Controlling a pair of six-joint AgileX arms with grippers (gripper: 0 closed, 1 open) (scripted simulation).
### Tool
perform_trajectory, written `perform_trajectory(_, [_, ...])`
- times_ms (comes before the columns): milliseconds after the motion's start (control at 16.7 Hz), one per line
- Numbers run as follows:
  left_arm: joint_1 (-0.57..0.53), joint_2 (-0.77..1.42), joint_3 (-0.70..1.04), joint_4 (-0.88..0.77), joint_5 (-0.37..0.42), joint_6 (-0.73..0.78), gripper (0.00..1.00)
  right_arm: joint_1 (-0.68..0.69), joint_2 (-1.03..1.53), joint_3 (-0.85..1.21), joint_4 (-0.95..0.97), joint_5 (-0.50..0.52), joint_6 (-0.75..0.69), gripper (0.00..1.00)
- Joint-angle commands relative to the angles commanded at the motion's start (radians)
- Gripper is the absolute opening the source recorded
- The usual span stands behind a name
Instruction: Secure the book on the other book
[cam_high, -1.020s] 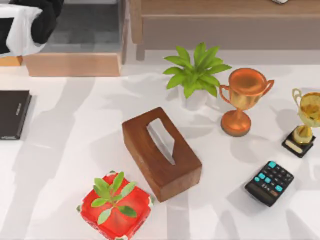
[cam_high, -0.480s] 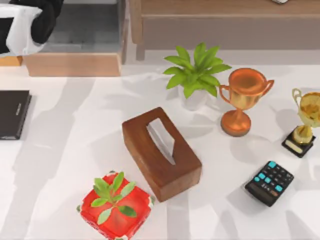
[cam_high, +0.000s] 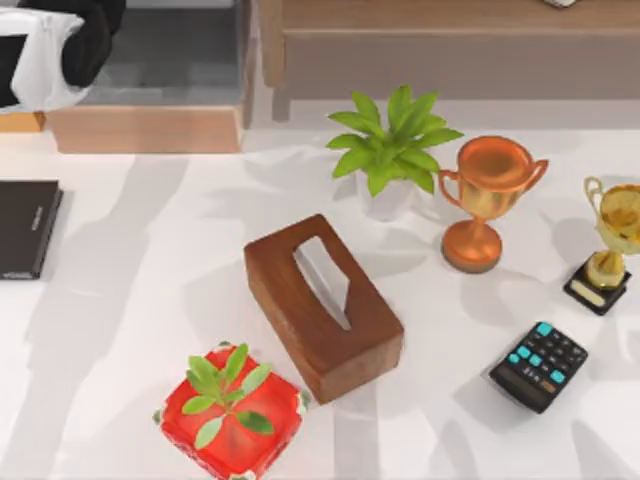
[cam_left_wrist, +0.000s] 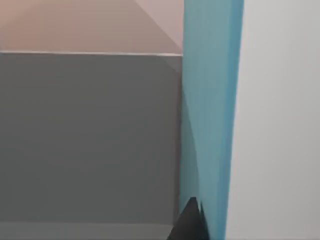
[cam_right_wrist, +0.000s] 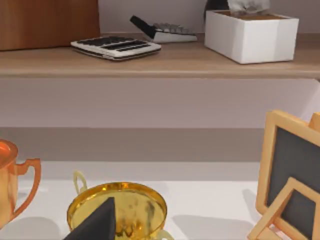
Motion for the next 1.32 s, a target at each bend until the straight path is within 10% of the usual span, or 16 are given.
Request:
perform_trajectory(720, [0.012, -0.090, -0.052, 0.011, 0.026, 0.063, 0.00, 0.000, 0.000, 0.000, 0.000, 0.000, 0.000, 1.00])
perform_trajectory(1320, [0.226, -0.488, -0.400, 0.198, 0.374, 0.792, 0.00, 0.000, 0.000, 0.000, 0.000, 0.000, 0.000, 1.00])
